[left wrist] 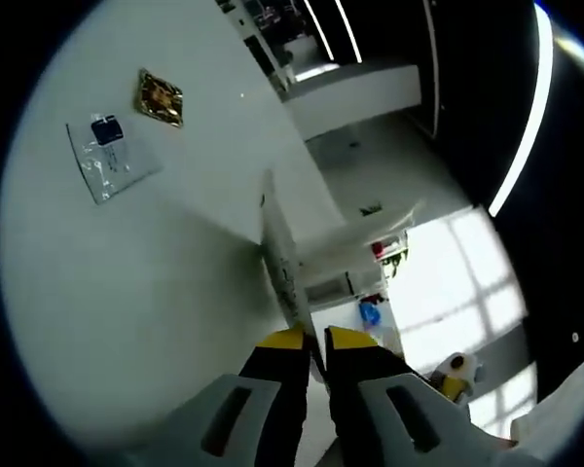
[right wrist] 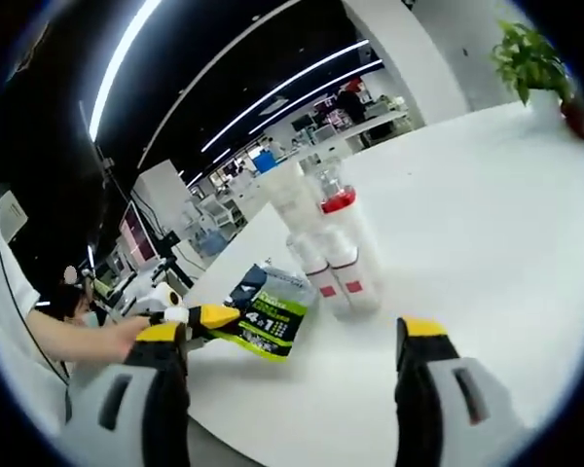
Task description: Arrange the skincare products in the storage area until every visible bottle or jar stands upright without overlapping.
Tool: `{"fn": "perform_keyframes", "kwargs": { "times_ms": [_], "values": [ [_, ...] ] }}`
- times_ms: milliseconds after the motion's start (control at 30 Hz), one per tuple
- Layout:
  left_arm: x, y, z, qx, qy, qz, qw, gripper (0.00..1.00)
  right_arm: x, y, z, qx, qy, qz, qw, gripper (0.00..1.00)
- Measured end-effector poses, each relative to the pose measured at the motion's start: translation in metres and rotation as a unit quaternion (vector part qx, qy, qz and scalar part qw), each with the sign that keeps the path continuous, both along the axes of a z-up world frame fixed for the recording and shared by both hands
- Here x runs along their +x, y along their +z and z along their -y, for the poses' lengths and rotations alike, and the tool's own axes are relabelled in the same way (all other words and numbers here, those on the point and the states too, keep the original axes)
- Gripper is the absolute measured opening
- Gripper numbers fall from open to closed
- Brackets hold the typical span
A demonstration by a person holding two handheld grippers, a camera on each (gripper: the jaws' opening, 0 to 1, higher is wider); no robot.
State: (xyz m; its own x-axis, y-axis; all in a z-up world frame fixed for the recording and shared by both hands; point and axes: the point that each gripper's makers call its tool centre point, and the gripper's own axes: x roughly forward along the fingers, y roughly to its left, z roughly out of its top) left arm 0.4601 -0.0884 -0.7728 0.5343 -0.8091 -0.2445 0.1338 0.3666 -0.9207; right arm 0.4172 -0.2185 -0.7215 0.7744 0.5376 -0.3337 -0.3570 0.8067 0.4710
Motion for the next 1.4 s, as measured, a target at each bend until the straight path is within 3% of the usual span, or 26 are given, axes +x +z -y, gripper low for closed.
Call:
{"fn": "perform_keyframes", "kwargs": {
  "times_ms": [500, 600, 700, 967, 1267, 1400],
  "values": [
    [0.003, -0.036, -0.012, 0.105, 0.012, 0.0, 0.9944, 0.0, -0.001, -0.004, 0.003, -0.005, -0.009, -0.007, 0.9999, 0.88],
    [0.005, -0.044, -0.018, 0.152, 0.012, 0.017, 0.9881, 0.02, -0.001, -0.004, 0.003, -0.005, -0.01, -0.007, 0.9999, 0.88],
    [0.005, -0.046, -0.017, 0.165, 0.008, 0.016, 0.9861, 0.05, -0.002, -0.005, 0.003, -0.006, -0.01, -0.008, 0.9999, 0.87],
    [0.007, -0.043, -0.019, 0.204, -0.001, 0.056, 0.9774, 0.07, -0.002, -0.005, 0.004, -0.004, -0.011, -0.01, 0.9999, 0.87],
    [0.008, -0.037, -0.026, 0.292, -0.043, 0.131, 0.9463, 0.16, -0.002, -0.005, 0.004, -0.003, -0.01, -0.012, 0.9999, 0.87],
    [0.008, -0.038, -0.028, 0.333, -0.069, 0.156, 0.9273, 0.19, -0.003, -0.005, 0.004, -0.003, -0.009, -0.012, 0.9999, 0.87]
  ]
}}
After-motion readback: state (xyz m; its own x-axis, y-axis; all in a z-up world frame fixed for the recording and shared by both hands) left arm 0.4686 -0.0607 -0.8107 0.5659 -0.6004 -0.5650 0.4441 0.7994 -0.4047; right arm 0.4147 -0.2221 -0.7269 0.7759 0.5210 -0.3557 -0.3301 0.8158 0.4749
